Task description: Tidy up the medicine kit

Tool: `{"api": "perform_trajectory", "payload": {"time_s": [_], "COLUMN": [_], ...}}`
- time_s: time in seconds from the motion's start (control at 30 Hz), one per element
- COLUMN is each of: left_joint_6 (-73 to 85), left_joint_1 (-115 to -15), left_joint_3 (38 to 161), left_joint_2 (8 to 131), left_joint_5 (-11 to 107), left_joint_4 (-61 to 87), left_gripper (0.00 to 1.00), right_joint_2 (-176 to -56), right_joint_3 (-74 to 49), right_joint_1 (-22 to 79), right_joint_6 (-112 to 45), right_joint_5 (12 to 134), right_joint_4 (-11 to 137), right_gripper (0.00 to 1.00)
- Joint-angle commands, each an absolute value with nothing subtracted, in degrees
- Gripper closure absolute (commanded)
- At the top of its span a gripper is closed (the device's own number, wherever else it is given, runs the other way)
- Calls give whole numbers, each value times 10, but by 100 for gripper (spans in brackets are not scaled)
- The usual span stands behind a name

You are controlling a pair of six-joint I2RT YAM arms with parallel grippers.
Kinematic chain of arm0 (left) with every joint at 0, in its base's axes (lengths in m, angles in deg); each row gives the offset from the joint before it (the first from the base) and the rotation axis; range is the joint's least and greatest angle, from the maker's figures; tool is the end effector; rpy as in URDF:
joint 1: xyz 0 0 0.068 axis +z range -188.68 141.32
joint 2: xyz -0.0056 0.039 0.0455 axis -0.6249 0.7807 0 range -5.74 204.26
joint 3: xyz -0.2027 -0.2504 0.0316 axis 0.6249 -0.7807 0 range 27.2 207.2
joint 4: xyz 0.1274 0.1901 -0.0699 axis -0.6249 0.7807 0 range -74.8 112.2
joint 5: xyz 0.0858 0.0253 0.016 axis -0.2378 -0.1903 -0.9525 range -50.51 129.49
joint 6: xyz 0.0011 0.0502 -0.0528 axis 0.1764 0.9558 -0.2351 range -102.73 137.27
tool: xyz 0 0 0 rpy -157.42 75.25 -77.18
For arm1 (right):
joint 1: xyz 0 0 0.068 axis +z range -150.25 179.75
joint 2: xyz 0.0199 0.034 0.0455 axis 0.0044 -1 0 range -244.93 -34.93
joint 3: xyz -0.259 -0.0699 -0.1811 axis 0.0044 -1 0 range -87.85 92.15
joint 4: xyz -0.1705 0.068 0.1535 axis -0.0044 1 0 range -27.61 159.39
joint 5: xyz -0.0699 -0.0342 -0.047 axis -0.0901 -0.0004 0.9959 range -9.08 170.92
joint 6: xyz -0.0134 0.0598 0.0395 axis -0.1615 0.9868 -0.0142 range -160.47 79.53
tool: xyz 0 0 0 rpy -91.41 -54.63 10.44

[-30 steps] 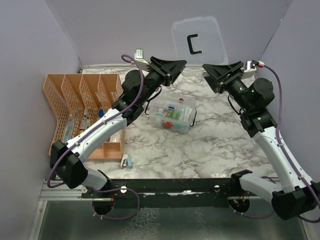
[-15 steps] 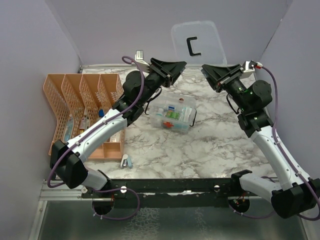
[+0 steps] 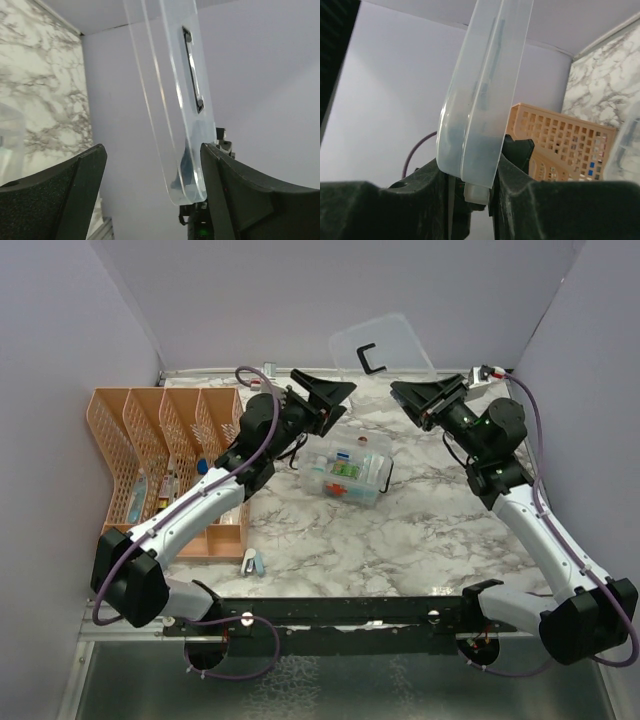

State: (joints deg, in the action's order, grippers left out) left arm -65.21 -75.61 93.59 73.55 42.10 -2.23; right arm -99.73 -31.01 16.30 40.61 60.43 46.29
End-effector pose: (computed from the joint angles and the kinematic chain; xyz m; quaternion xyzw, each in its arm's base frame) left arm 0.2576 -0.1970 0.4440 -0.2472 0.6320 -0.6418 0.3571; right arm 0.2261 0.0894 0.4469 0.2305 0.6169 0.6363 0.4019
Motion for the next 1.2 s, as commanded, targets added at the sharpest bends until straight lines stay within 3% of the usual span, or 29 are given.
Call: {"api": "perform_trajectory", "payload": {"time_s": [0.0, 0.07, 0.23, 0.5, 0.77, 1.17], "left_joint_6": [-589, -533, -388, -102, -89, -80], "left_joint_1": [-726, -703, -642, -611, -602, -574], "left_joint_3": [907, 897, 897, 1022, 1100, 1068], "left_joint_2": [682, 665, 647, 663, 730, 779], "left_joint_5": [448, 479, 560, 475, 472, 497], "left_joint_4": [0, 10, 85, 271, 324, 324], "left_gripper": [17, 11, 8, 1, 1, 2], "right_joint_2": [-994, -1003, -1039, -1137, -1193, -1230], "right_joint_3": [-294, -287, -270, -190, -142, -178], "right_joint_1": [164, 164, 164, 164, 164, 160], "right_joint_6": [345, 315, 254, 158, 99, 76], "right_joint_5": [568, 555, 504, 347, 267, 203], "right_joint_4": [522, 563, 614, 673, 745, 777], "right_gripper": [94, 94, 94, 94, 94, 94]}}
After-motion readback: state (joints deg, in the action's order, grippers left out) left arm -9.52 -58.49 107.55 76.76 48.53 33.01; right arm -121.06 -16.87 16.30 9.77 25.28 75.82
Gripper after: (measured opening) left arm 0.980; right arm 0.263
